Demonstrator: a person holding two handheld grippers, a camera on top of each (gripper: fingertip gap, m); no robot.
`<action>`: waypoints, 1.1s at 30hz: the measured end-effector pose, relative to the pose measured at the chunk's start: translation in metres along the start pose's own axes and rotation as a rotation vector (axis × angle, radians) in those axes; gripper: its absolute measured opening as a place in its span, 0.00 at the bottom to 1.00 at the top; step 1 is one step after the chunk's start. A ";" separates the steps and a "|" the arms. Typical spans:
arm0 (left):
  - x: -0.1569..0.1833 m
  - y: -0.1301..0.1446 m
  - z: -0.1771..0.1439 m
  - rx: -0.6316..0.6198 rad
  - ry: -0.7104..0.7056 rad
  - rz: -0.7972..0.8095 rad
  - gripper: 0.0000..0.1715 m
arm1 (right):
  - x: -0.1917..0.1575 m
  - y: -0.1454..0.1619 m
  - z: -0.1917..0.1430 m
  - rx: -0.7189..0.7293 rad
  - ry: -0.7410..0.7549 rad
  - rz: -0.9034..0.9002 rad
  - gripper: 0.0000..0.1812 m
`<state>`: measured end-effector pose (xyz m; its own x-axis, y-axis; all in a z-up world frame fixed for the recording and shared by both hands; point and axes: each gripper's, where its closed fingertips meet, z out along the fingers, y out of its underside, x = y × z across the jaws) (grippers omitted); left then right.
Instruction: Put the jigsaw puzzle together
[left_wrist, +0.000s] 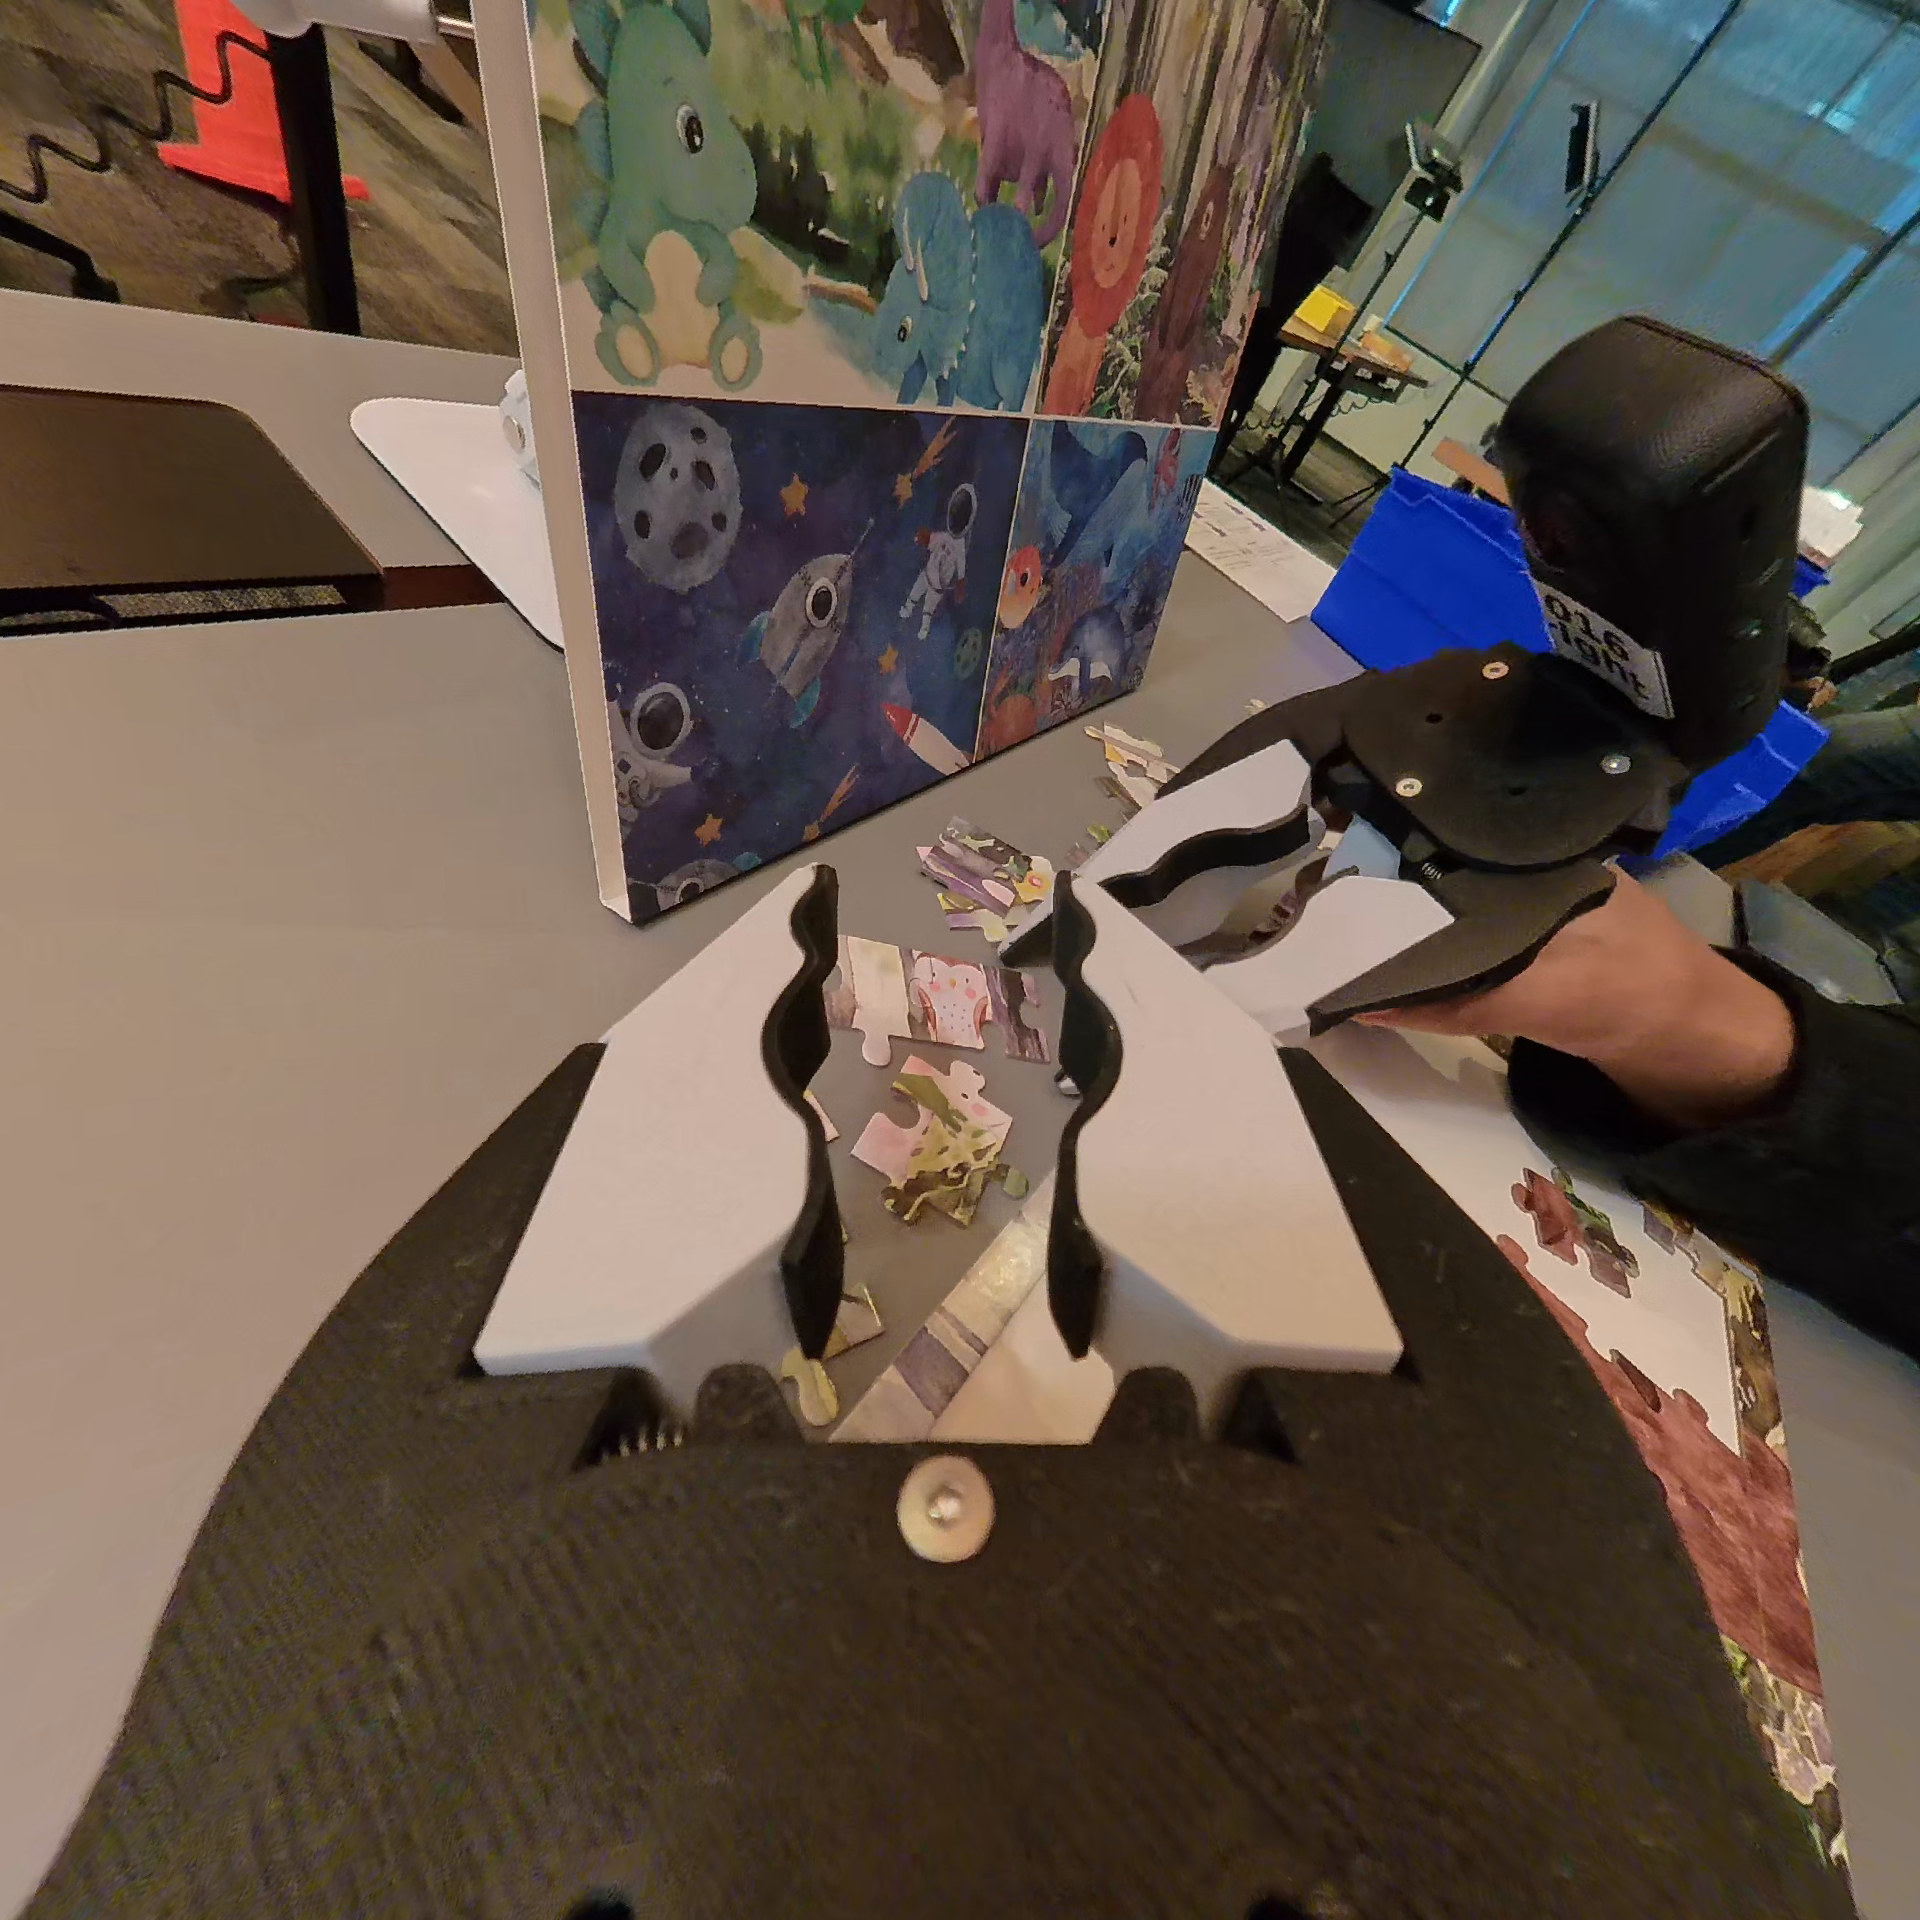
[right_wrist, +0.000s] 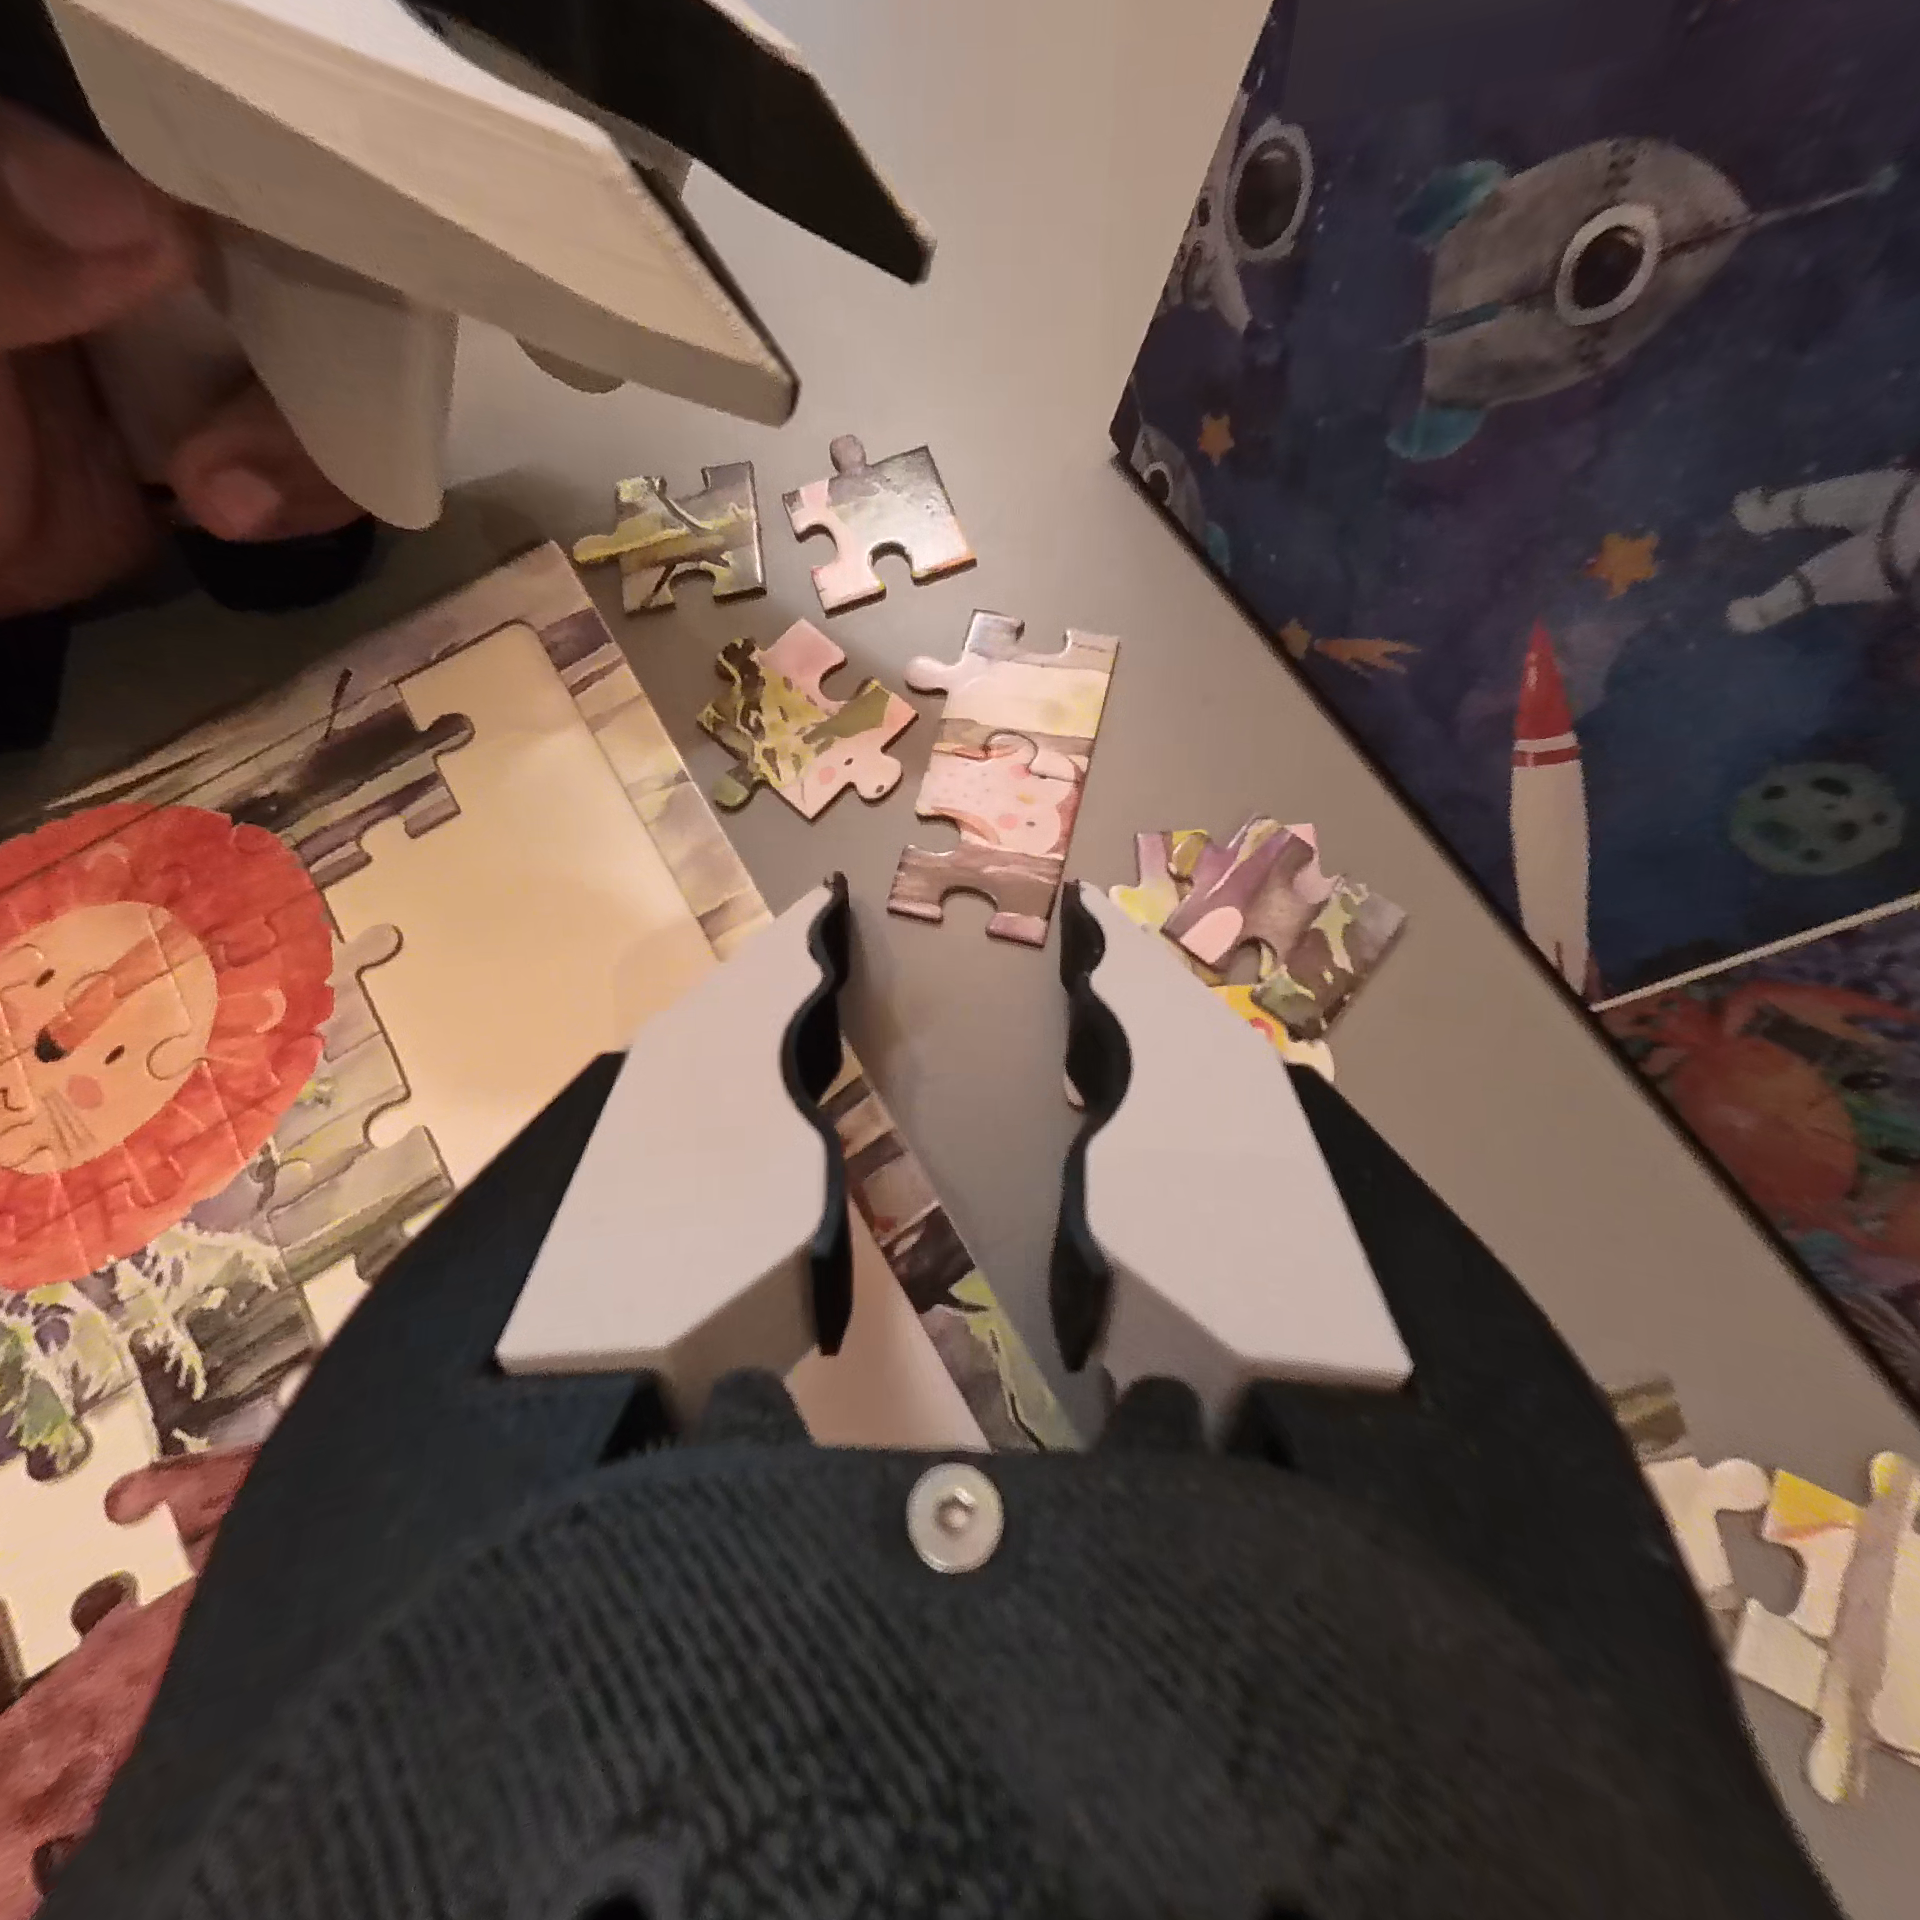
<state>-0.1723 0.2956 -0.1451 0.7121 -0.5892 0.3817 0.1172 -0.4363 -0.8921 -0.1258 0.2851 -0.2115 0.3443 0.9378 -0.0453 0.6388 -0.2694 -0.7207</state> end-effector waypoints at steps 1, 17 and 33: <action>0.000 0.000 0.000 -0.001 0.000 -0.001 0.23 | 0.001 0.000 0.000 -0.009 0.012 -0.015 0.20; 0.000 0.000 0.000 -0.001 0.003 -0.003 0.23 | 0.010 -0.001 -0.001 0.003 0.056 -0.028 0.16; 0.000 0.000 0.000 0.002 0.004 -0.006 0.23 | -0.016 0.013 -0.068 0.141 -0.100 0.021 0.14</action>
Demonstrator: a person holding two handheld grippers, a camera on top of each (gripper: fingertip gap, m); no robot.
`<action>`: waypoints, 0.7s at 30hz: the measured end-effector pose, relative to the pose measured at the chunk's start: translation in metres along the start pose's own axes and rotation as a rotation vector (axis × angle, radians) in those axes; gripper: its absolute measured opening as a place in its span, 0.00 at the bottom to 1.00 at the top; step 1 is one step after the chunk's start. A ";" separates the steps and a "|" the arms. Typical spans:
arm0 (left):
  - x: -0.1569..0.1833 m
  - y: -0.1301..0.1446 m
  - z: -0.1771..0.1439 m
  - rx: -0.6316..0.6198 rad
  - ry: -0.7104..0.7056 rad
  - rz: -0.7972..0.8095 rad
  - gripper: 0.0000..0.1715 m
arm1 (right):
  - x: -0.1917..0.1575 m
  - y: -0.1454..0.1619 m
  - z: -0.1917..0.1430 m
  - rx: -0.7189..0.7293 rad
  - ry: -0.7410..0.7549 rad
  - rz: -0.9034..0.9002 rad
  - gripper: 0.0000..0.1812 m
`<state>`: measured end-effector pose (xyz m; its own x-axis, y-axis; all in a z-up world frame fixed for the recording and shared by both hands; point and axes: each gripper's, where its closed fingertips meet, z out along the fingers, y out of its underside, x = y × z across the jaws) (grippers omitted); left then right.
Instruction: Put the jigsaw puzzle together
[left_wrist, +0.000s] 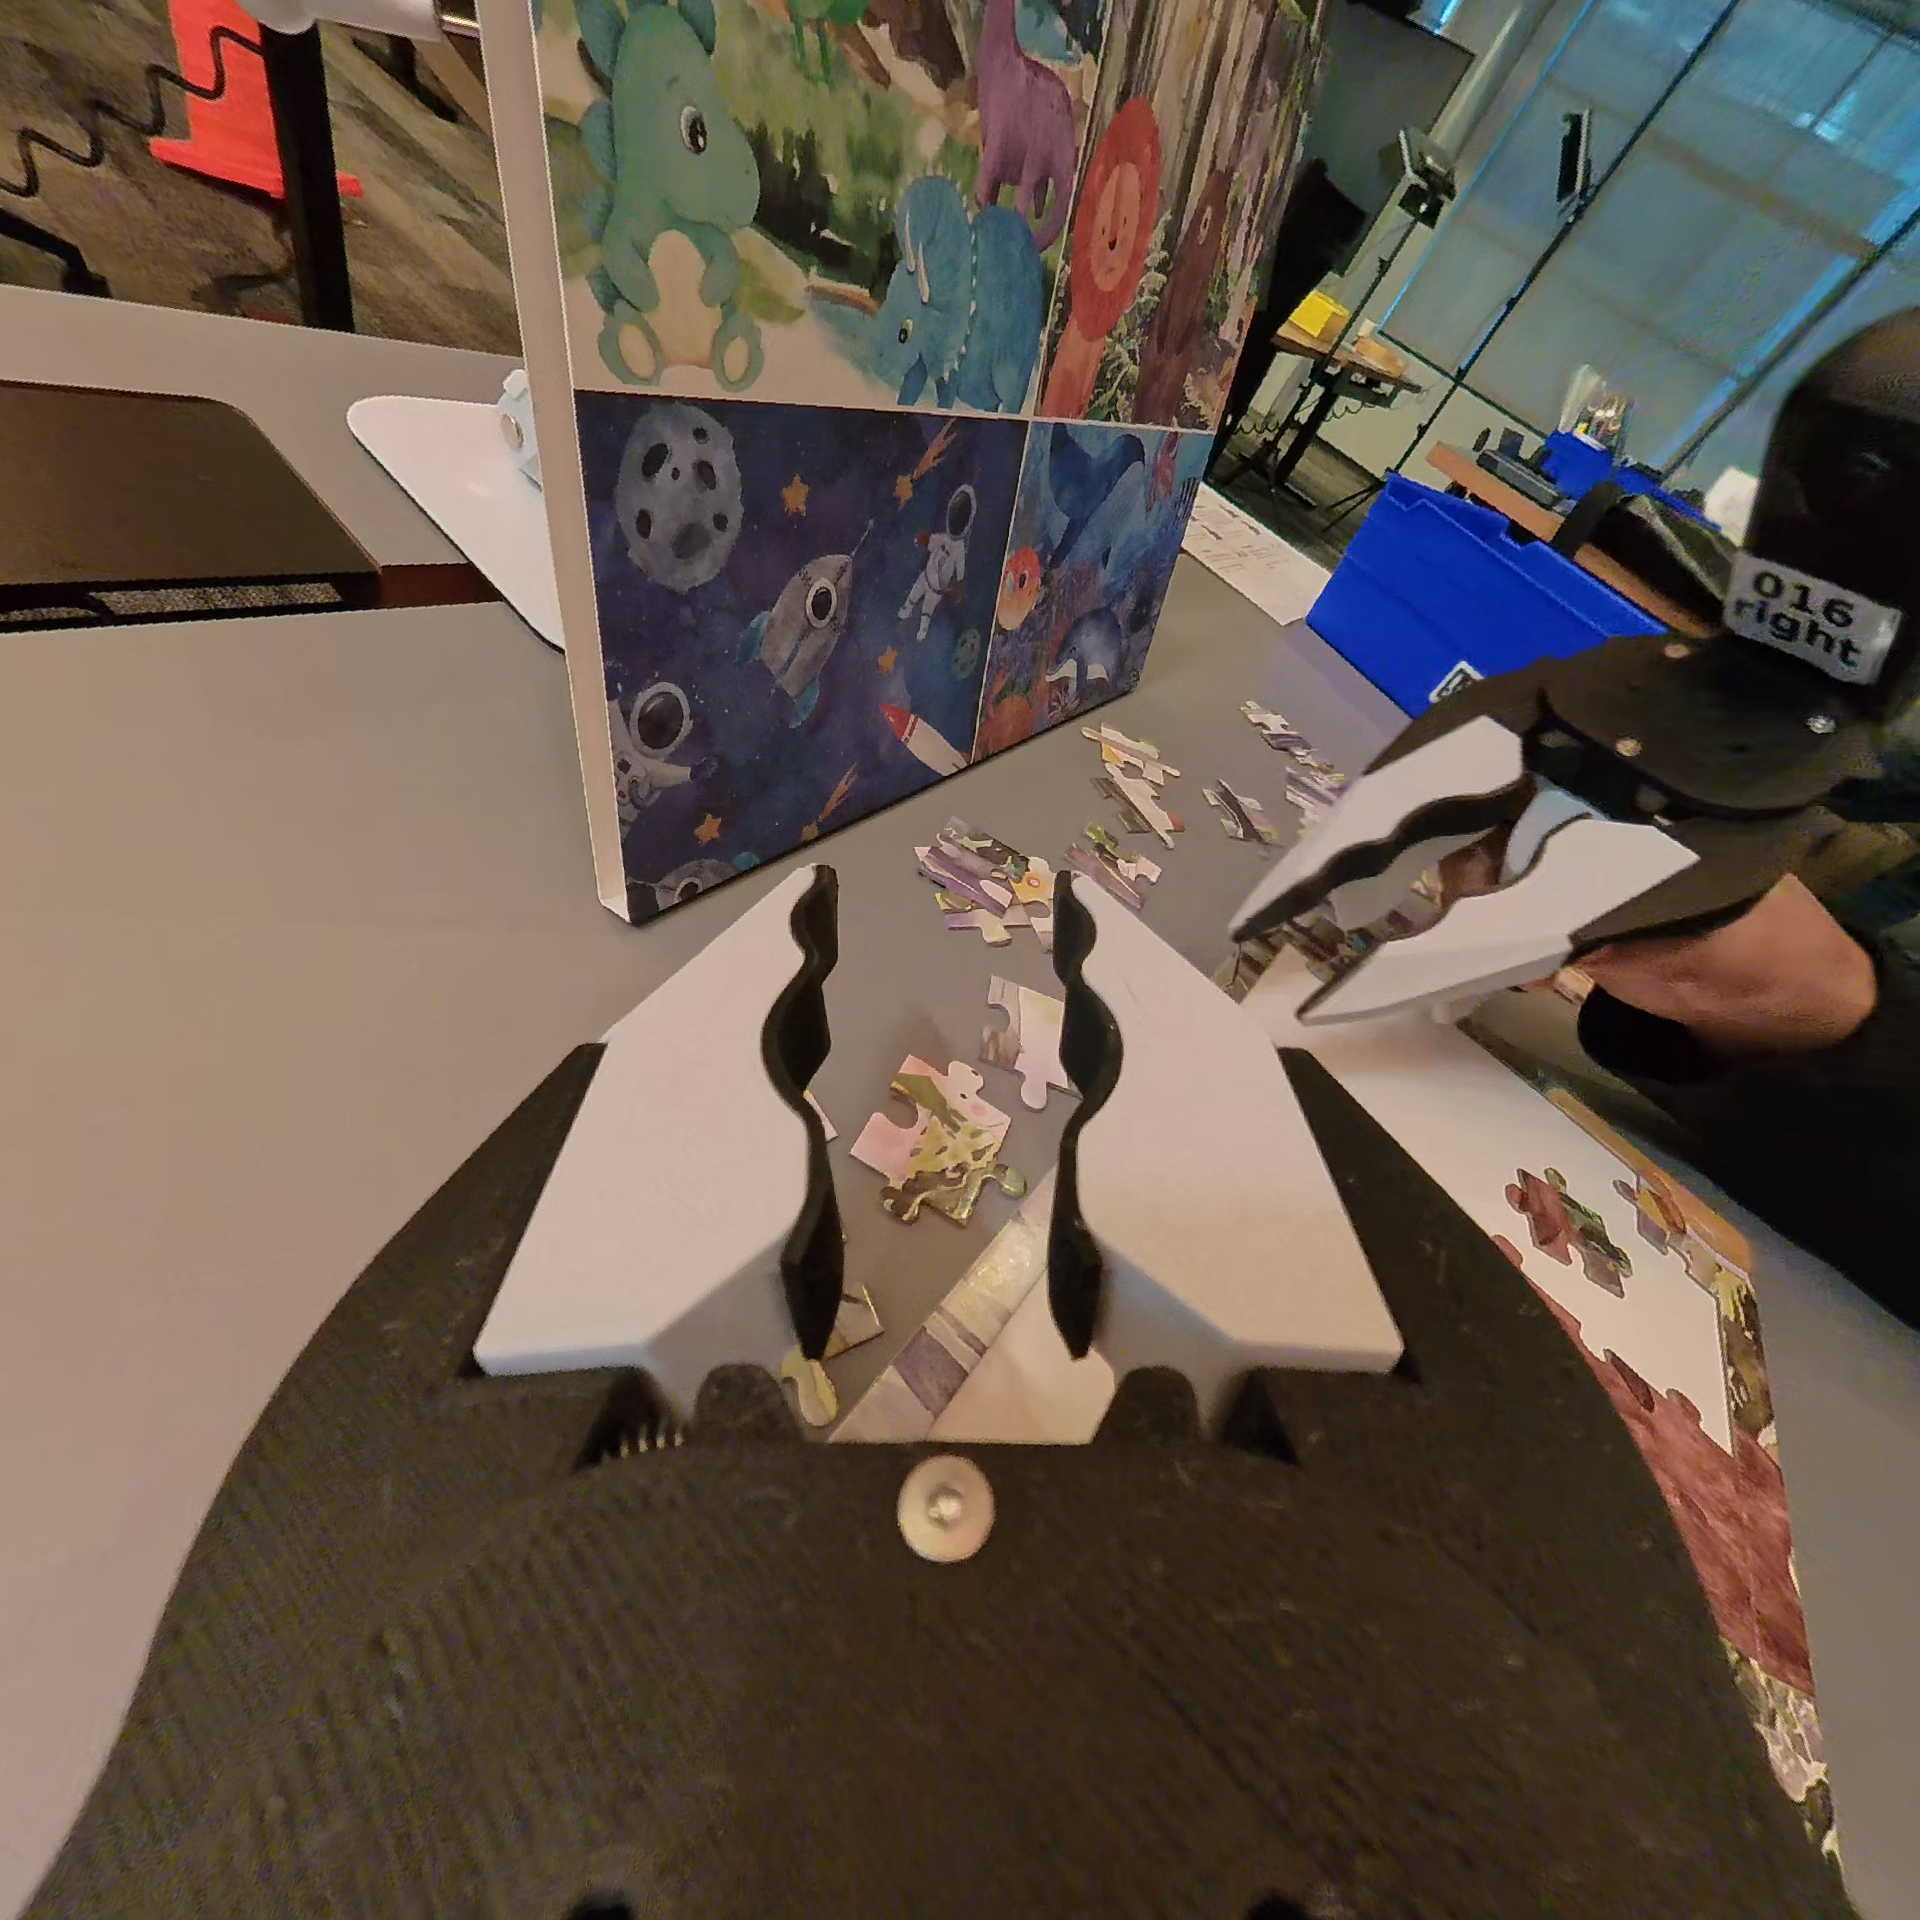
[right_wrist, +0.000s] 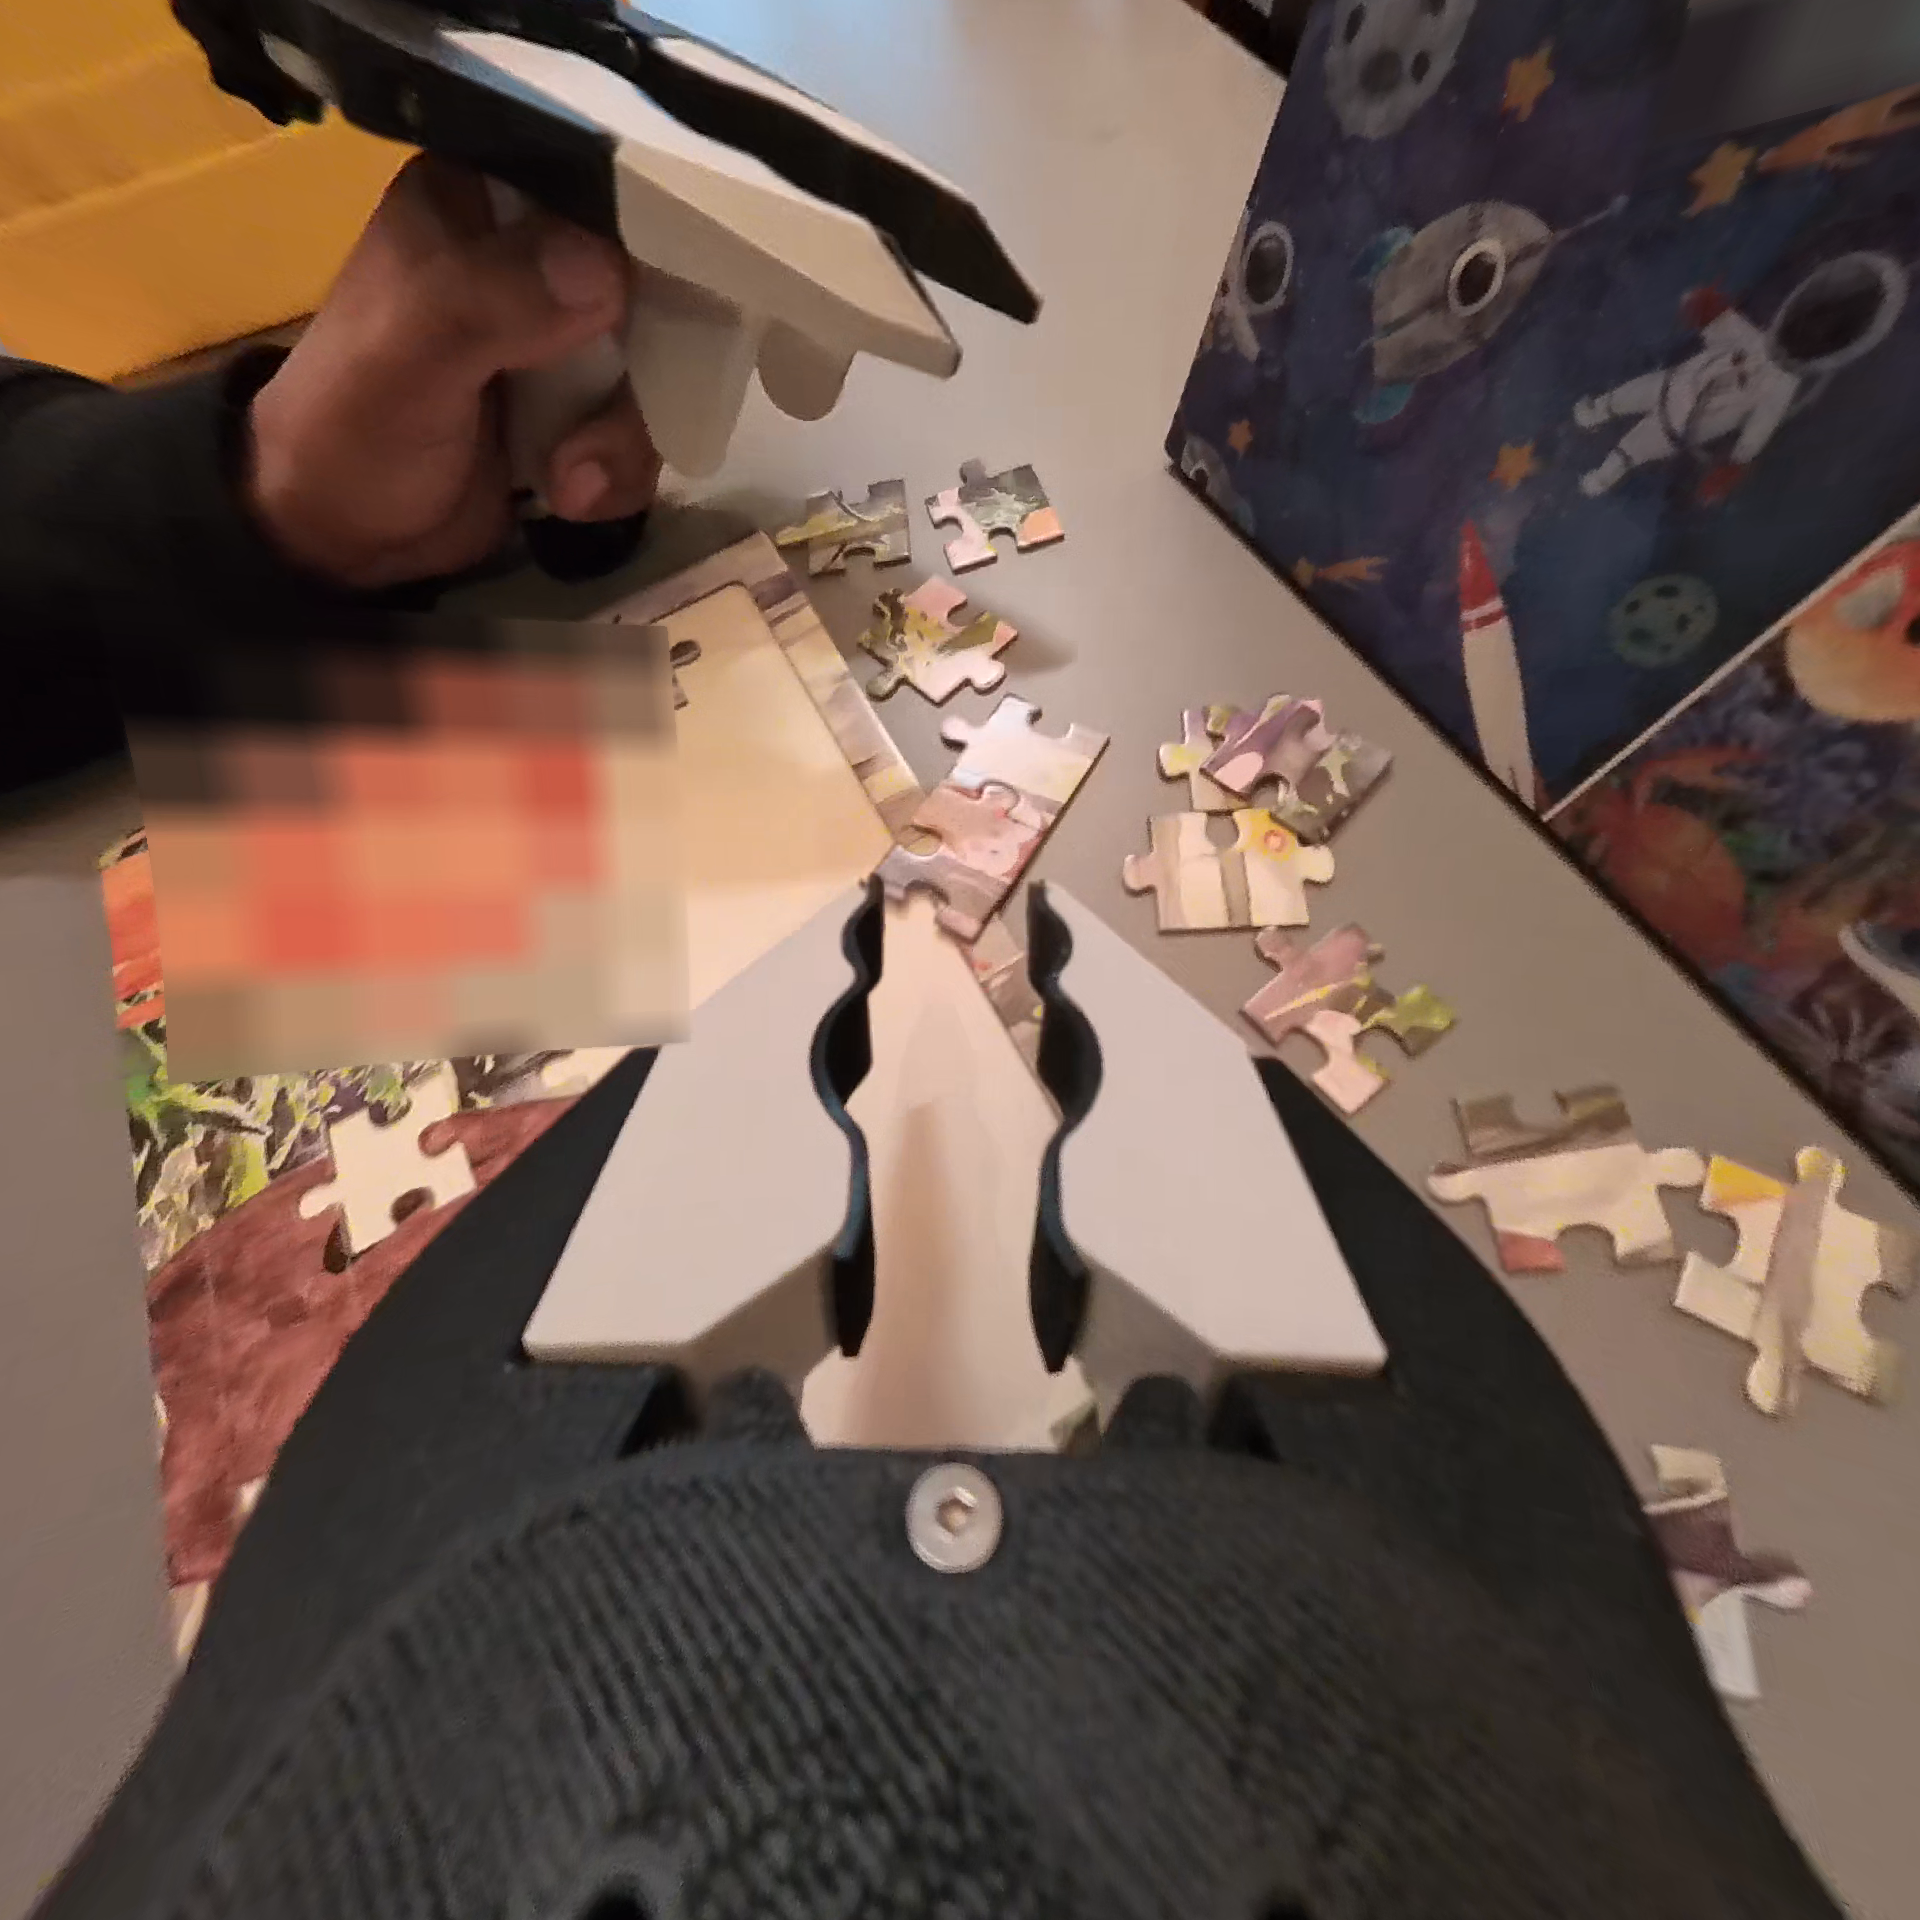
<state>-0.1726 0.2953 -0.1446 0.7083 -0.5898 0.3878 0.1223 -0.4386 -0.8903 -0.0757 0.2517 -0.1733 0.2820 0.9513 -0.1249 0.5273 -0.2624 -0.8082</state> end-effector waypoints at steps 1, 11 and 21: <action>0.000 0.000 0.000 -0.001 0.000 0.000 0.23 | -0.002 0.000 -0.003 0.012 -0.003 0.001 0.14; 0.000 0.001 0.001 -0.010 0.000 0.000 0.23 | -0.003 0.008 0.011 -0.032 0.077 -0.057 0.22; -0.001 0.002 0.002 -0.018 -0.008 0.000 0.22 | -0.002 0.008 0.018 -0.035 0.113 -0.076 0.23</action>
